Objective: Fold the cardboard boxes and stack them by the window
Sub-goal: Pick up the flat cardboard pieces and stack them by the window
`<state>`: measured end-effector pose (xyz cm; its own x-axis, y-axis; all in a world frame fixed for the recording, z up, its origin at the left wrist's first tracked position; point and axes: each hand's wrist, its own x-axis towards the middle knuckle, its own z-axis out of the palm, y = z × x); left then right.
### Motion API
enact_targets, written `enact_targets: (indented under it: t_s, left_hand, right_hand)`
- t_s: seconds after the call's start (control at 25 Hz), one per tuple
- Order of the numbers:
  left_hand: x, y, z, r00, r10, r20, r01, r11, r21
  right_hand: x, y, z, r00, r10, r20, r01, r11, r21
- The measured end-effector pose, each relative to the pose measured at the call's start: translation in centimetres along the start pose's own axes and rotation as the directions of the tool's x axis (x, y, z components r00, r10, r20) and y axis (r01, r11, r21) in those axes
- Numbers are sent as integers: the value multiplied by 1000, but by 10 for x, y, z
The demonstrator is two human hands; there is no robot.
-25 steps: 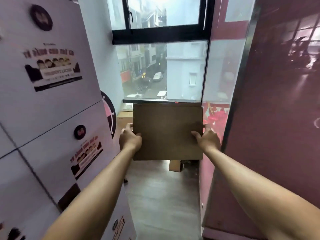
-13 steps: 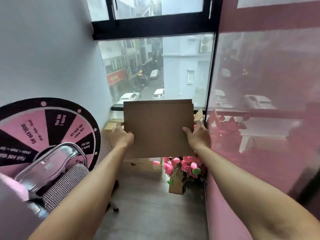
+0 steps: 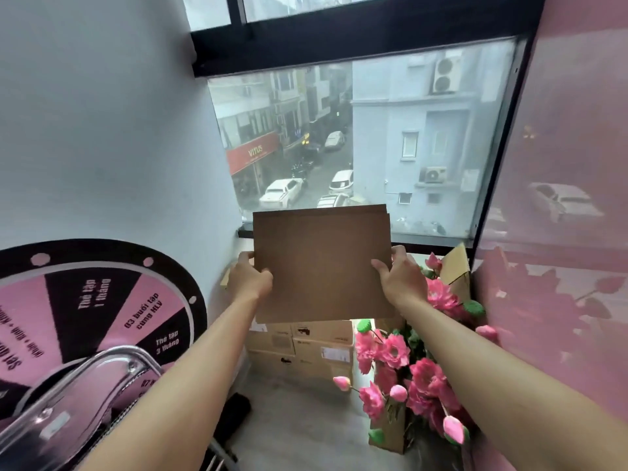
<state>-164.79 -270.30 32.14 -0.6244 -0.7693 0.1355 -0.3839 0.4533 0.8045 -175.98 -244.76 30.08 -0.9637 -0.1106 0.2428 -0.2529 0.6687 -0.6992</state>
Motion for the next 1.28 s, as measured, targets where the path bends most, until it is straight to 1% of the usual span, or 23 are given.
enact_targets:
  t_s: [0.2, 0.28, 0.36, 0.52, 0.68, 0.88, 1.04, 1.16, 1.28]
  left_hand:
    - [134, 10, 64, 992, 34, 120, -36, 999, 10]
    - [180, 13, 90, 988, 50, 146, -53, 998, 21]
    - [212, 9, 117, 984, 39, 172, -45, 999, 30]
    - [273, -16, 183, 972, -36, 231, 20, 997, 68]
    - [334, -51, 247, 961, -101, 256, 59, 985, 164]
    - [390, -106, 321, 914, -271, 301, 166, 928, 332]
    - [414, -150, 361, 868, -362, 339, 213, 889, 405]
    - [430, -179, 398, 814, -414, 407, 225, 871, 437]
    - [447, -204, 431, 765, -445, 465, 229, 863, 450]
  right_hand:
    - [105, -7, 56, 995, 87, -45, -89, 996, -29]
    - [142, -3, 77, 991, 118, -68, -121, 992, -38]
    - [170, 6, 99, 987, 155, -49, -159, 984, -75]
    - [233, 35, 156, 974, 226, -23, -227, 966, -124]
    - [292, 76, 232, 958, 273, 84, -263, 958, -112]
    - [338, 128, 324, 886, 394, 247, -362, 917, -165]
    - [355, 155, 369, 827, 465, 315, -402, 882, -247]
    - [363, 181, 403, 773, 539, 334, -450, 838, -310]
    - [372, 204, 432, 731, 604, 317, -502, 791, -349]
